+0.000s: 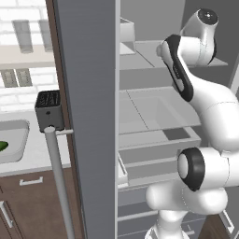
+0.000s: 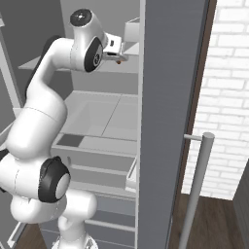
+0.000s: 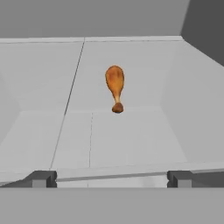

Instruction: Place one avocado and one chicken drumstick in each tupperware on the nearby counter, to pack two identical lunches.

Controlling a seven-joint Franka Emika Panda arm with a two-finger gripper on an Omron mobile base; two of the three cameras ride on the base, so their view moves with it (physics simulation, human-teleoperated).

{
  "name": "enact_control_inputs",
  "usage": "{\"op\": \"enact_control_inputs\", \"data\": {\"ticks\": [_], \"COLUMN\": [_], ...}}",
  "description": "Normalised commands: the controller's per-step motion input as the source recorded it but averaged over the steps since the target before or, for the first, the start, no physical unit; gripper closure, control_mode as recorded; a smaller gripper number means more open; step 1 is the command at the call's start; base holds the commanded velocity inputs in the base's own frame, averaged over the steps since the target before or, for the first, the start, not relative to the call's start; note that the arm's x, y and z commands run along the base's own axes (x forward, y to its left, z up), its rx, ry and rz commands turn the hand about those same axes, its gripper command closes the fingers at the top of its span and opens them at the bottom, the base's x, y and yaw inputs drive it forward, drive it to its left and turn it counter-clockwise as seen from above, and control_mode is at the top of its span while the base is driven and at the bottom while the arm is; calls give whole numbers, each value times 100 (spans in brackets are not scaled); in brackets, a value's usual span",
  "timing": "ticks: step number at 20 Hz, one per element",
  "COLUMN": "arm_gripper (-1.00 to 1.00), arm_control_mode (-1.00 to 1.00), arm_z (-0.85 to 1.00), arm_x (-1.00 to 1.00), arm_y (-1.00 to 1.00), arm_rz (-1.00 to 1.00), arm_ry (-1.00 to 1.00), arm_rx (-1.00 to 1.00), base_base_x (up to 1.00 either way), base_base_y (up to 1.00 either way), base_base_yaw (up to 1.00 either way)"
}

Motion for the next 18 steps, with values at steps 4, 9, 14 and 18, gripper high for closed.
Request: {"op": "enact_control_inputs", "data": {"ticks": [4,9,14,18], "arm_gripper": [-100,-100,-100,-100], "arm_control_mode": [-100,-100,-100,-100], "arm_z": [-12,0,-3,-6], "arm_x": [42,42,48,49], "arm_y": [-1,-8,-6,-6], "arm_rz": [0,0,0,0], "arm_ry": [4,6,1,1], "arm_rx": [0,1,0,0], "base_base_x": [0,0,0,0], "base_base_y": [0,0,0,0], "base_base_yaw": [0,0,0,0]}}
